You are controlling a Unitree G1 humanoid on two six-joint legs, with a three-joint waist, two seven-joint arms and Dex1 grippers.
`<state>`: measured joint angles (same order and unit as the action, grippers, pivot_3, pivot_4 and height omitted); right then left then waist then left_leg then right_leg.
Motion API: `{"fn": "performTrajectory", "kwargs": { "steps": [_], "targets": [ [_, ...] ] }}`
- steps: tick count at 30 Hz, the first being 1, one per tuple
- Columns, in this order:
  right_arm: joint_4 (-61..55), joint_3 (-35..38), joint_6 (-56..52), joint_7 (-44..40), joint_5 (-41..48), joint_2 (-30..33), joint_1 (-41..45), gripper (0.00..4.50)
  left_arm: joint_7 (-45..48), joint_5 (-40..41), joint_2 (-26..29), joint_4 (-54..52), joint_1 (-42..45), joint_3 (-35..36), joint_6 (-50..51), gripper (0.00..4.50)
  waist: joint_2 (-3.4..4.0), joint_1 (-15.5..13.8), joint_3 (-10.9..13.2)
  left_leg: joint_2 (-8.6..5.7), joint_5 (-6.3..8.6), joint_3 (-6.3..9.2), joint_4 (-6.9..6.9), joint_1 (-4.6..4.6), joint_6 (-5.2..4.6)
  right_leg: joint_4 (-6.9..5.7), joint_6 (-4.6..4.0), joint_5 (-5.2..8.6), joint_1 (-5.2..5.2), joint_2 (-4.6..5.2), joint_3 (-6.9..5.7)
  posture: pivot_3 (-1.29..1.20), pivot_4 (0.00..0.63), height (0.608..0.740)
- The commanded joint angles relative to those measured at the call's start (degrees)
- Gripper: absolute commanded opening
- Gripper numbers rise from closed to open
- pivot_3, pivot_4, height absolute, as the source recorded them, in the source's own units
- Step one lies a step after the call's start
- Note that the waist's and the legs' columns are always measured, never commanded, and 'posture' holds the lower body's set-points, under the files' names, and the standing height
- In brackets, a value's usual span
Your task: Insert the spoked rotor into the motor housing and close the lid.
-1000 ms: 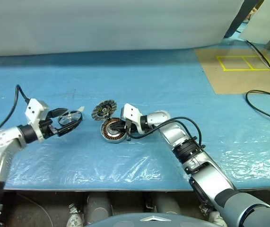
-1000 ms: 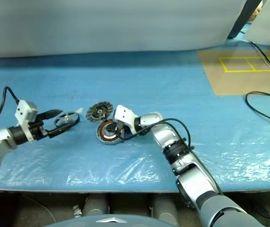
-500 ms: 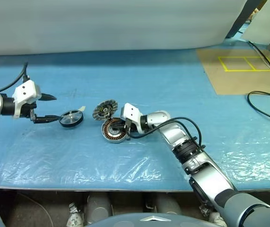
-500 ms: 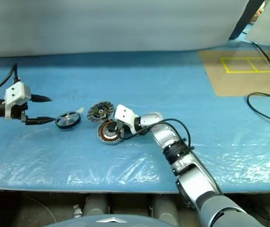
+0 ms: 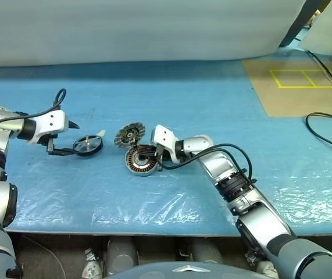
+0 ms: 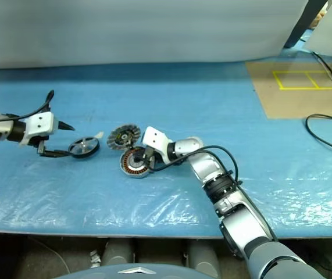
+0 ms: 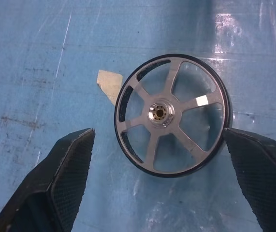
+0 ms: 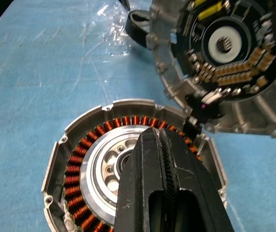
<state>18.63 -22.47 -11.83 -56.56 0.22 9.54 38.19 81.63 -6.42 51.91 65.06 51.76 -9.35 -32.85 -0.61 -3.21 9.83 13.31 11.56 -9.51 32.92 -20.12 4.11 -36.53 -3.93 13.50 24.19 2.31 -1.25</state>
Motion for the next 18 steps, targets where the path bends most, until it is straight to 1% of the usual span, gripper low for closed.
{"fn": "performTrajectory", "kwargs": {
  "steps": [1, 5, 9, 17, 18],
  "targets": [
    [-6.52, 1.98, -3.09, -0.40, 2.89, 0.56, -0.51, 0.04, -2.95, -1.70, -0.34, 1.55, 1.81, -0.05, -3.84, 4.50, 0.00, -0.07, 0.00, 0.00, 0.00, 0.00, -0.01, 0.00, 0.00, 0.00, 0.01, 0.00, 0.00, 0.00, 0.00, 0.00, 0.150, 0.740],
    [-13.31, 3.09, -8.55, -3.79, 6.78, 3.58, -2.02, 0.04, -2.94, -2.36, -1.17, 2.77, 2.57, 0.12, -5.18, 4.50, -0.02, -0.86, 0.01, -0.01, 0.01, 0.01, -0.04, -0.01, 0.01, 0.02, 0.12, -0.07, 0.00, 0.00, 0.00, 0.00, 0.150, 0.740],
    [-16.50, 3.17, -10.99, -4.37, 8.05, 5.89, -2.39, 0.04, -3.33, -3.33, -1.45, 3.61, 2.98, -0.04, -5.99, 4.50, -0.02, -0.99, 0.01, -0.01, 0.01, 0.01, -0.07, 0.01, 0.03, 0.01, 0.14, -0.08, 0.00, 0.00, -0.01, 0.00, 0.150, 0.740],
    [-17.43, 2.95, -11.21, -3.51, 7.99, 8.16, -2.66, 0.04, -1.61, -2.92, -3.03, 4.26, 2.73, 0.68, -5.35, 4.50, -0.02, -1.18, 0.01, -0.02, 0.01, 0.01, -0.07, 0.01, 0.04, 0.01, 0.15, -0.08, 0.00, 0.00, -0.01, 0.00, 0.150, 0.740],
    [-17.38, 2.94, -11.10, -3.32, 7.99, 8.13, -2.62, 0.01, -1.60, -2.90, -3.24, 4.24, 2.61, 0.73, -5.19, 4.31, -0.02, -1.18, 0.01, -0.02, 0.01, 0.01, -0.07, 0.00, 0.04, 0.01, 0.15, -0.09, 0.00, 0.00, 0.00, 0.00, 0.150, 0.740]
  ]
}}
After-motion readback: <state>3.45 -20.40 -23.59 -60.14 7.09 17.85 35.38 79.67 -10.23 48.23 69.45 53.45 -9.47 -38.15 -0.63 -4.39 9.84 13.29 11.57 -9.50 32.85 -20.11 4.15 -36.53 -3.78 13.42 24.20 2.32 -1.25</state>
